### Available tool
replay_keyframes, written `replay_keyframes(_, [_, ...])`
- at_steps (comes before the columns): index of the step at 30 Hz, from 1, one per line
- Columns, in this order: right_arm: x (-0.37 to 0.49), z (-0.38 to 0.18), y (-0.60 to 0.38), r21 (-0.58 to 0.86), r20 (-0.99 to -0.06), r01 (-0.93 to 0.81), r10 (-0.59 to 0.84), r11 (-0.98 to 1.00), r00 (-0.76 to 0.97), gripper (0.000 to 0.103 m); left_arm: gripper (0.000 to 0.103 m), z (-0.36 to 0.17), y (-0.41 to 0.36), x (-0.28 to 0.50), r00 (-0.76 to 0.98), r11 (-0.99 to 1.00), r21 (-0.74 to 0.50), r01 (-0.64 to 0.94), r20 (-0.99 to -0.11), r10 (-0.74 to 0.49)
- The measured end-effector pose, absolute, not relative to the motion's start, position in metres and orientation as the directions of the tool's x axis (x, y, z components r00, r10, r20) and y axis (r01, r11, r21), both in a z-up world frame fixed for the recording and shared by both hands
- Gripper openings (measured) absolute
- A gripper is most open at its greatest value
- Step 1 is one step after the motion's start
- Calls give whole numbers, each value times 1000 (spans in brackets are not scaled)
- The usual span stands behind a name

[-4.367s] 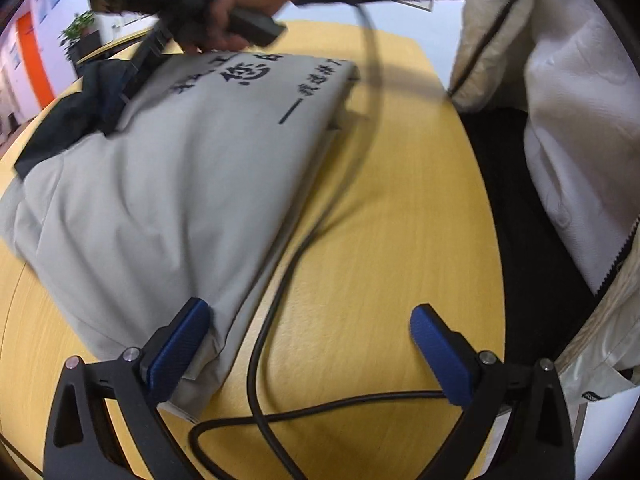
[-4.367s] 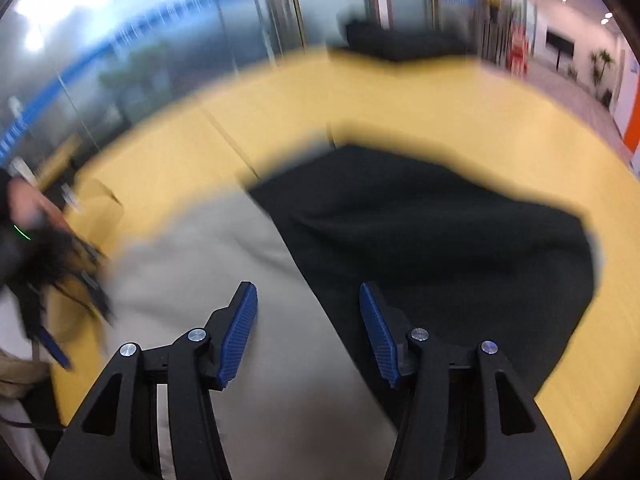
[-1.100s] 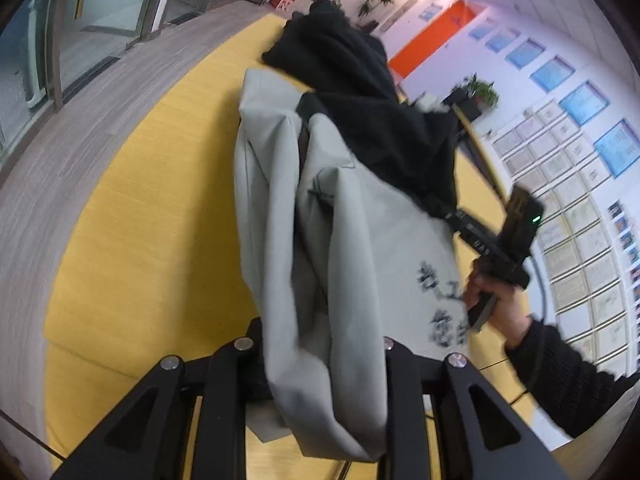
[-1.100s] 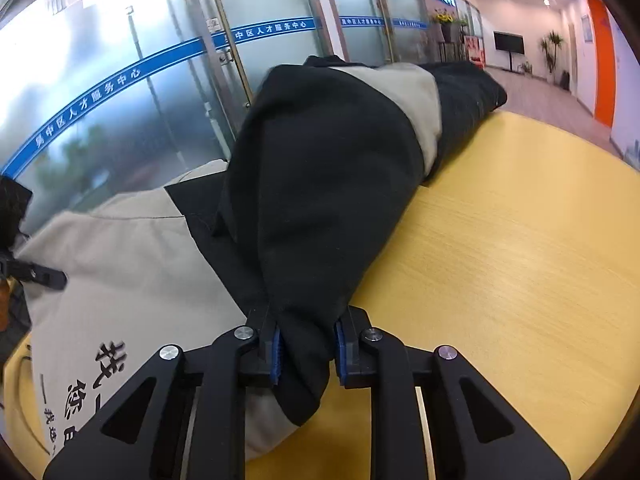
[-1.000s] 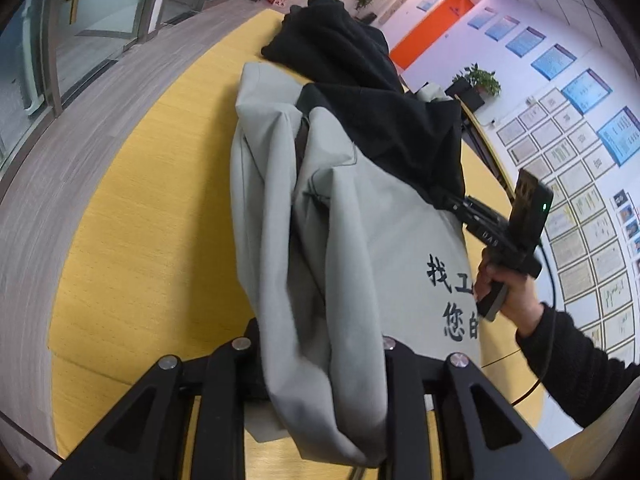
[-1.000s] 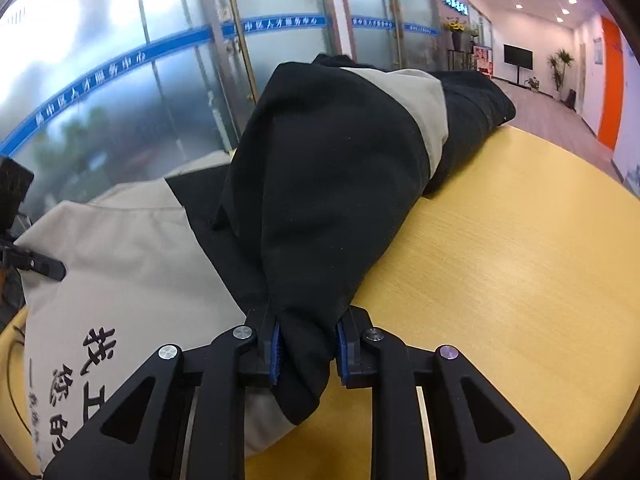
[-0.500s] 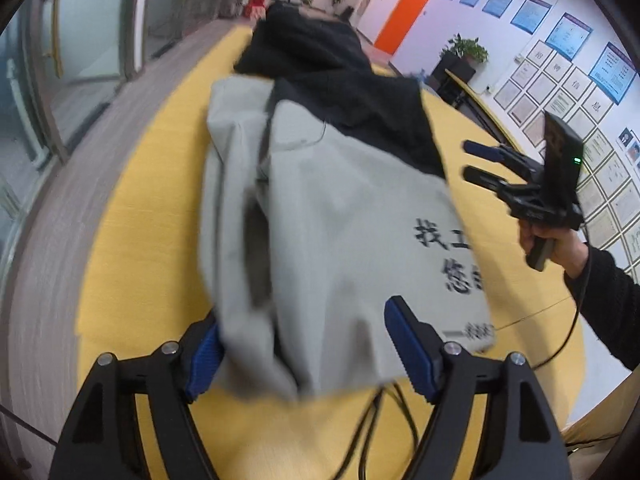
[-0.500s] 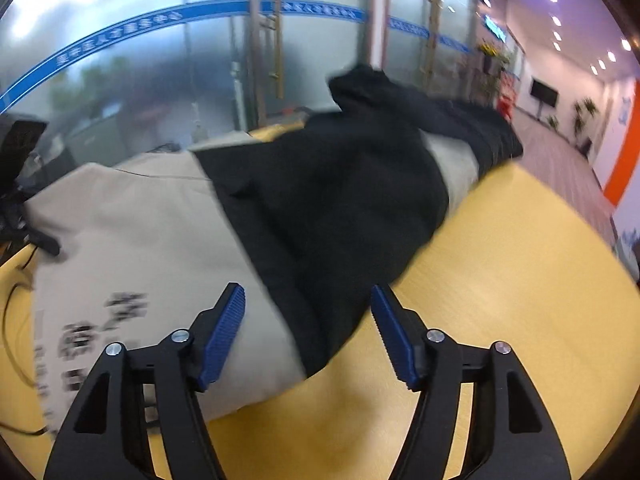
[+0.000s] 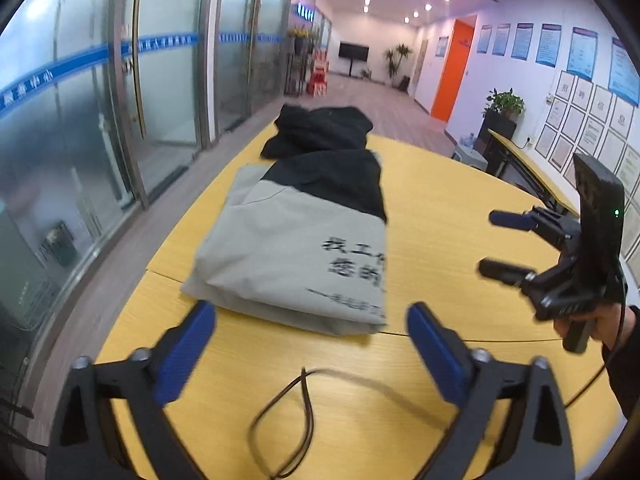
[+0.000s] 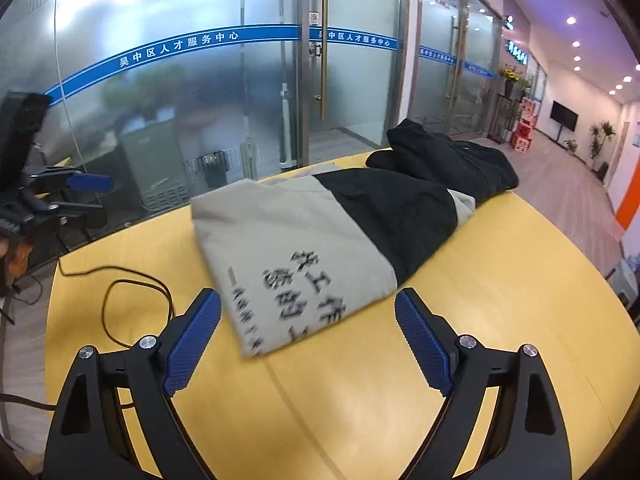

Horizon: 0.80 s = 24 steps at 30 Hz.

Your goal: Fold clothes

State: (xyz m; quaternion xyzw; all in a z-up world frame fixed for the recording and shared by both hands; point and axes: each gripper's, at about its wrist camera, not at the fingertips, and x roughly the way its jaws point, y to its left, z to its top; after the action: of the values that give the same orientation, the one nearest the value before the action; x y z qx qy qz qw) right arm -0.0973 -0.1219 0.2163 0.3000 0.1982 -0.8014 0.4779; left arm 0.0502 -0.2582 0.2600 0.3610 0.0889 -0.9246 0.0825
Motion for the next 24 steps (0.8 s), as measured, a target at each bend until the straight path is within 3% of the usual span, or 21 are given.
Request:
replay_keyframes(9, [-62,189,-114,-18,-710,840,-584,-542,-393,94,103,218,-218,41,-656,-968,36,250,-729,-197])
replay_keyframes(18, [-61,190,-121,-29,-703,817,-569,-575,-426,102,103,205,-226,38,-685,-954,-87,288,-715,-141])
replay_keyframes(24, [-58,192,-124,-60,-700,833,-571,-550,-428,102,103,212,-226,56,-668,-923,-11,385,-693,-270])
